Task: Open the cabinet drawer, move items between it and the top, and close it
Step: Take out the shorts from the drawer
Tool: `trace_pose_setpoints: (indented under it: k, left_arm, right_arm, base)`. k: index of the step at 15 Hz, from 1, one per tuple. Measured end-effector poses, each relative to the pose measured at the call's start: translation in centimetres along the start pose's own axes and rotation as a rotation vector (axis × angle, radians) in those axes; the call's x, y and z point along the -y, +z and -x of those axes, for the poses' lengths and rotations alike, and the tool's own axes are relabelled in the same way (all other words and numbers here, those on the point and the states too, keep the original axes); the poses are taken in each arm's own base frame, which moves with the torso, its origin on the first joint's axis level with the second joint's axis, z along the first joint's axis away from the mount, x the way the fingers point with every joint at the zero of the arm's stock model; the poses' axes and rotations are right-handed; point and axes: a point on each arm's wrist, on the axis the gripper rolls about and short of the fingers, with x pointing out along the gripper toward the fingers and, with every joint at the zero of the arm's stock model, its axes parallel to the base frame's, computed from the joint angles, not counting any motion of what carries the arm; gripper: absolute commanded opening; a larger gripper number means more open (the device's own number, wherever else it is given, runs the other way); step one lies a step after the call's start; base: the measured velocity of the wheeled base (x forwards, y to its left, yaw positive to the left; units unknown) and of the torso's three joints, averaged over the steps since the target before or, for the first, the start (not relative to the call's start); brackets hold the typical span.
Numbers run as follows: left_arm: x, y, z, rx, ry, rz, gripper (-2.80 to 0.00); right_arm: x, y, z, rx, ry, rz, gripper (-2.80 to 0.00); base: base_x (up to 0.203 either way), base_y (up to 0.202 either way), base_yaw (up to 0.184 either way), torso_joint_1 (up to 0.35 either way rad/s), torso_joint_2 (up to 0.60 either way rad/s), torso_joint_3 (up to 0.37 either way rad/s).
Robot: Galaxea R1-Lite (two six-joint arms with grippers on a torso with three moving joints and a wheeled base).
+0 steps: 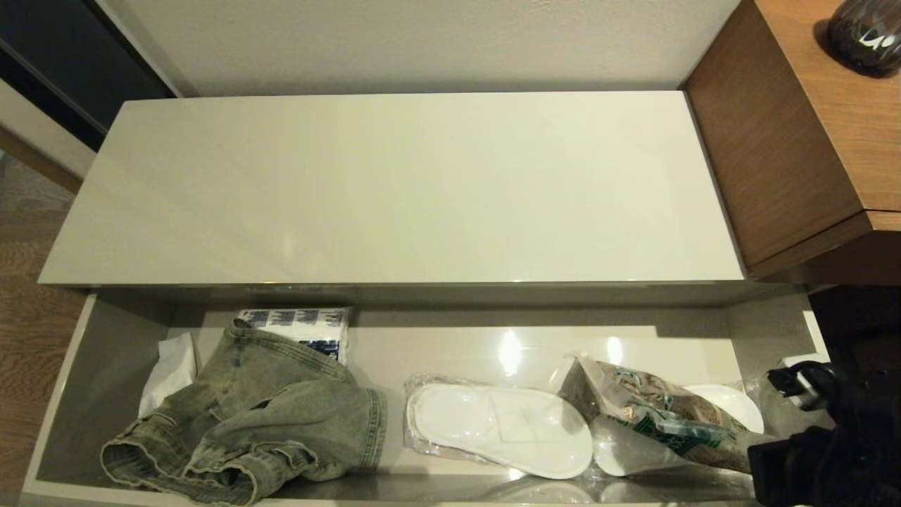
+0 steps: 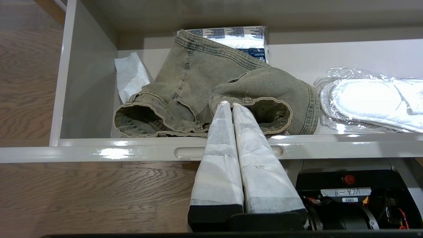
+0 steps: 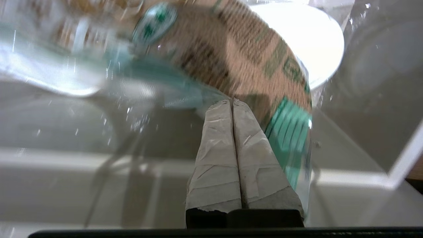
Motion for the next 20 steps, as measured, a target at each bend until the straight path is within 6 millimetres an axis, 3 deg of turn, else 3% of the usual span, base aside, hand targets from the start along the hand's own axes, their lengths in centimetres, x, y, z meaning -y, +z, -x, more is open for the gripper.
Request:
trace_pose_setpoints:
  k: [7, 11, 13, 16, 20]
  left_arm:
    - [0.0, 0.0, 0.0, 0.000, 0.000, 0.000, -2.80]
    - [0.0, 0.0, 0.0, 0.000, -0.001, 0.001, -2.80]
    - [0.0, 0.0, 0.0, 0.000, 0.000, 0.000, -2.80]
    - [0.0, 0.0, 0.0, 0.000, -0.001, 0.000, -2.80]
    - [0.0, 0.0, 0.0, 0.000, -0.001, 0.000, -2.80]
  right_arm:
    - [-1.5, 2.2, -6.8, 0.163, -0.197, -0.049, -2.80]
    - [-1.6, 3.4, -8.8, 0.287, -0.324, -0.070, -2.80]
    - [-1.0, 4.6, -8.3, 0.380, -0.372, -0.048, -2.80]
    - [-0.2, 4.6, -6.2, 0.400, -0.392, -0.025, -2.80]
    - [0.9, 4.7, -0.9, 0.434, -0.377, -0.017, -2.80]
  base:
    - [0.000, 0.000, 0.000, 0.000, 0.00, 0.000]
    - [0.000, 0.000, 0.000, 0.000, 0.00, 0.000]
    - [0.000, 0.000, 0.000, 0.000, 0.00, 0.000]
    - [0.000, 0.000, 0.000, 0.000, 0.00, 0.000]
    - [0.000, 0.000, 0.000, 0.000, 0.00, 0.000]
